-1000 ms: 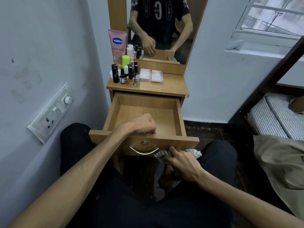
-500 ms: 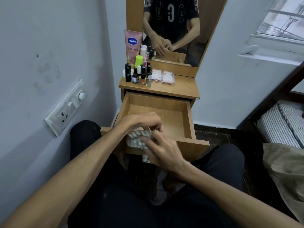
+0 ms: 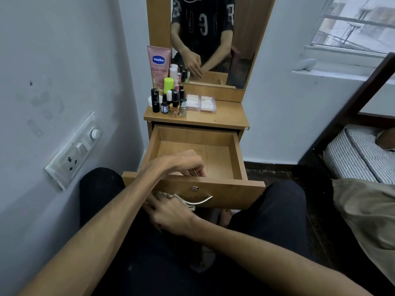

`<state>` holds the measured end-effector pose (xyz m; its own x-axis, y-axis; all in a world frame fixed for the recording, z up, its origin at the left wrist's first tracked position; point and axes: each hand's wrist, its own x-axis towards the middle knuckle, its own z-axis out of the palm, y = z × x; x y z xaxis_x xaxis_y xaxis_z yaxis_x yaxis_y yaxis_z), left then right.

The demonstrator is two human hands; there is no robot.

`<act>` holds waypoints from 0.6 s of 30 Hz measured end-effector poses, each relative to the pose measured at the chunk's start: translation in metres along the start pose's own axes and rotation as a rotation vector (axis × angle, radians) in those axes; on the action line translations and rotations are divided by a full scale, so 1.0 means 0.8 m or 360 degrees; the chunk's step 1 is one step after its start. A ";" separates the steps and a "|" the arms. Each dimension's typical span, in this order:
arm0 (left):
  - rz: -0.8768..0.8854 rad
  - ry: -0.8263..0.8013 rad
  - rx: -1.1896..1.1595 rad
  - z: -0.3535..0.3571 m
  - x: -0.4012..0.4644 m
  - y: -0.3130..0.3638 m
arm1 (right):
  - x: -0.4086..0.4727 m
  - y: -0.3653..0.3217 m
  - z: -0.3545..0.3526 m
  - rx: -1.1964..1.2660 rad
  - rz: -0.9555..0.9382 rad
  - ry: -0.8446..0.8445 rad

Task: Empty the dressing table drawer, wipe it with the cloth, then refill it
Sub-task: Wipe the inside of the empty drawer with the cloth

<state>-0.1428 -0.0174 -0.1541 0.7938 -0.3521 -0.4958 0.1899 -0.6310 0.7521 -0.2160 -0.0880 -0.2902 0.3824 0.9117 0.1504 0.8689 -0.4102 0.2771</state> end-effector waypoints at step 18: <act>0.0082 0.0049 -0.0103 0.006 0.009 -0.004 | -0.217 0.144 -0.120 0.0127 0.0479 0.0183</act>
<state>-0.1406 -0.0216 -0.1622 0.8207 -0.3609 -0.4429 0.1846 -0.5662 0.8033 -0.2120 -0.2958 -0.1934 0.5916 0.7393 0.3216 0.7461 -0.6532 0.1291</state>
